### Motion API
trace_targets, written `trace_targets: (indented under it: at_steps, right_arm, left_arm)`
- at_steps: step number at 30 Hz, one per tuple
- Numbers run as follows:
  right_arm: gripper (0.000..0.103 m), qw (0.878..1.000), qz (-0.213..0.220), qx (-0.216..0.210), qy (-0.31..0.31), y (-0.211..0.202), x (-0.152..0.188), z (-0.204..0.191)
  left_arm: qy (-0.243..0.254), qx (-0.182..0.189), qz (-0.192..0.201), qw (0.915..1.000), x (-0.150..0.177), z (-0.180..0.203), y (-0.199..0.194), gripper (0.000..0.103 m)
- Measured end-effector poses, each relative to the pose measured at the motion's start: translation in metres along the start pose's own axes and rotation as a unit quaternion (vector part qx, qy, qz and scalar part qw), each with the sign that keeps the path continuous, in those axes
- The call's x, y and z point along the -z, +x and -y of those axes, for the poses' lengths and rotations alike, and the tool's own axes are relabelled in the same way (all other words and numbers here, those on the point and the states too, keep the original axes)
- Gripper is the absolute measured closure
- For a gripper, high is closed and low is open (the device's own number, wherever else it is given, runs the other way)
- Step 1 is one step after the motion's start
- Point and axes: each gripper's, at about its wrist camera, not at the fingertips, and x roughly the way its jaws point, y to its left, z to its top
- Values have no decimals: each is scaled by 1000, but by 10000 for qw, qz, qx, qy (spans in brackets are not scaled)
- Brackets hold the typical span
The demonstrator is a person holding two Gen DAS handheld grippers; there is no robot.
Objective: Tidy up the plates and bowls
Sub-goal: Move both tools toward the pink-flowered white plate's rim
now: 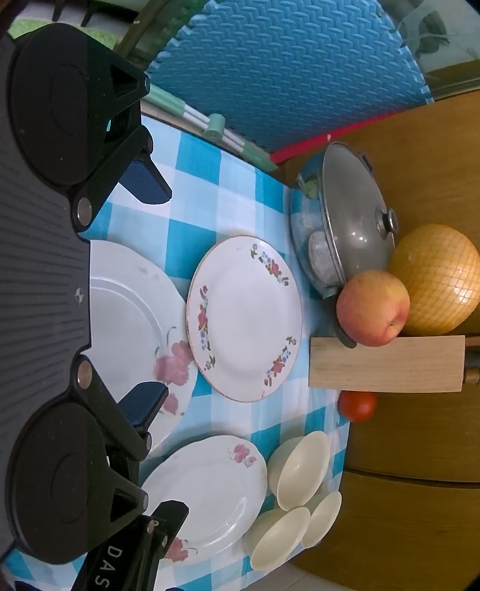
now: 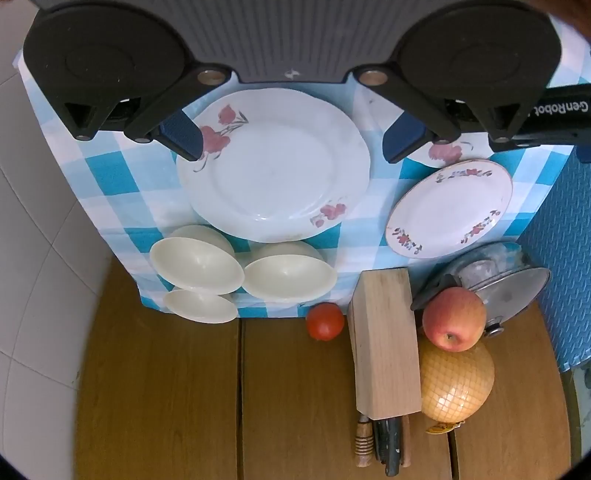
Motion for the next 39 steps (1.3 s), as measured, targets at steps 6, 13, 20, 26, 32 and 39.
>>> trace_targets:
  at_steps: [6, 13, 20, 26, 32, 39]
  right_arm:
    - [1, 10000, -17, -13, 2, -2, 2, -4]
    - [1, 9999, -85, -99, -51, -1, 5, -9]
    - [1, 9998, -46, -174, -28, -1, 6, -12]
    - [1, 9997, 86, -191, -93, -2, 8, -13]
    - [2, 9995, -78, -59, -288, 0, 8, -15]
    - [2, 9993, -156, -243, -217, 4, 12, -19]
  left_arm:
    - [-5, -18, -5, 10000, 1, -3, -1, 0]
    - [-52, -46, -42, 10000, 3, -9, 0, 0]
    - [-106, -52, 120, 9999, 6, -11, -1, 0]
    - [-128, -58, 193, 9997, 7, -13, -2, 0]
    - [-78, -171, 103, 9998, 10, -17, 0, 0]
    - [-142, -231, 71, 9996, 14, -25, 6, 0]
